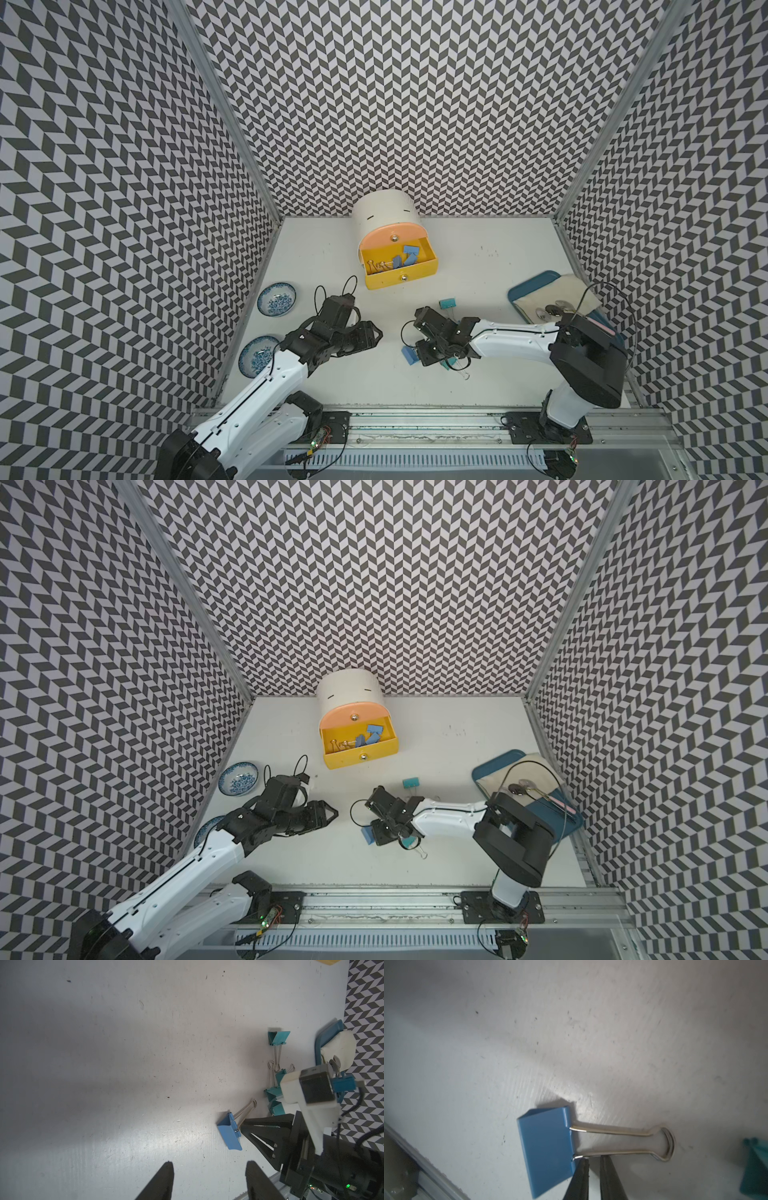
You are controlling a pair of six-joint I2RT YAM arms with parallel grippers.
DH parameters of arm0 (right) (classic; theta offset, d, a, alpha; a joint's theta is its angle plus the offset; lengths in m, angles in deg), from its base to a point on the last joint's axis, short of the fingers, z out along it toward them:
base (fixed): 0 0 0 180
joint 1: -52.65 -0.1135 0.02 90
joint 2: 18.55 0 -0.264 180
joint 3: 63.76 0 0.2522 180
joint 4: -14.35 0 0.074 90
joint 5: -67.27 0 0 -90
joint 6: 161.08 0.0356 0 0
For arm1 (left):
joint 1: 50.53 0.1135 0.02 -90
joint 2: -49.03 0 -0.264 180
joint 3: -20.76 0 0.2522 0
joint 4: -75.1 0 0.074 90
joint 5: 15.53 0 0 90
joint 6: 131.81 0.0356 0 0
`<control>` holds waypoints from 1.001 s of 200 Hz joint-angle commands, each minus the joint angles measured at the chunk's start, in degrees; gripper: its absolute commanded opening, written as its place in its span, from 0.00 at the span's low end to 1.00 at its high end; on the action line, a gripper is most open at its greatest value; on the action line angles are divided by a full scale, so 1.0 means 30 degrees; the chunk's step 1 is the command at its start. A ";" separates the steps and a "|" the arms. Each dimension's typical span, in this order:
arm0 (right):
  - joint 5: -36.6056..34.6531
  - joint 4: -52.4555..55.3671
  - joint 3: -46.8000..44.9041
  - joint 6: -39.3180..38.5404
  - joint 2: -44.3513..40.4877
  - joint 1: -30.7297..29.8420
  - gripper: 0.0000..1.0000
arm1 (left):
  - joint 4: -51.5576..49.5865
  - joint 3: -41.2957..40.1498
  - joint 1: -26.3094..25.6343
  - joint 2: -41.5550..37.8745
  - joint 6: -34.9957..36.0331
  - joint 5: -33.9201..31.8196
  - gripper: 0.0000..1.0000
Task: Put the binder clips in the drawer according to color
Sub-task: Move the binder clip to the center of the board.
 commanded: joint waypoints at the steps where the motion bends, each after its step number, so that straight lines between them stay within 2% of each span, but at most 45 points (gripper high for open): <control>1: -0.0979 0.0128 0.0528 0.0254 0.1062 0.0735 0.16 | 0.0507 0.0642 0.0058 0.0077 0.0540 0.0256 0.60; 41: -0.0422 0.0281 0.2021 -0.0419 0.2407 0.1082 0.15 | 0.1042 0.0584 -0.0470 0.0784 0.0350 0.0204 0.60; 74: -0.0511 0.0579 0.1623 -0.0336 0.1399 0.1075 0.16 | 0.1028 0.0664 -0.1586 0.1132 0.0046 -0.0695 0.61; 92: -0.0671 0.1131 0.1231 -0.0190 -0.0066 0.1141 0.22 | 0.0712 0.0965 -0.2511 0.1352 -0.0258 -0.1523 0.62; 117: -0.1099 0.2239 0.0471 -0.0019 -0.2779 0.1380 0.35 | 0.0315 0.1578 -0.3696 0.2055 -0.0764 -0.2509 0.63; 155: -0.1603 0.3832 -0.0233 -0.0069 -0.6479 0.1793 0.53 | 0.0309 0.2668 -0.5784 0.3972 -0.1776 -0.3750 0.65; 200: -0.1144 0.4515 -0.0247 -0.0034 -0.8399 0.2209 0.60 | -0.0319 0.4988 -0.8264 0.7908 -0.1927 -0.5493 0.68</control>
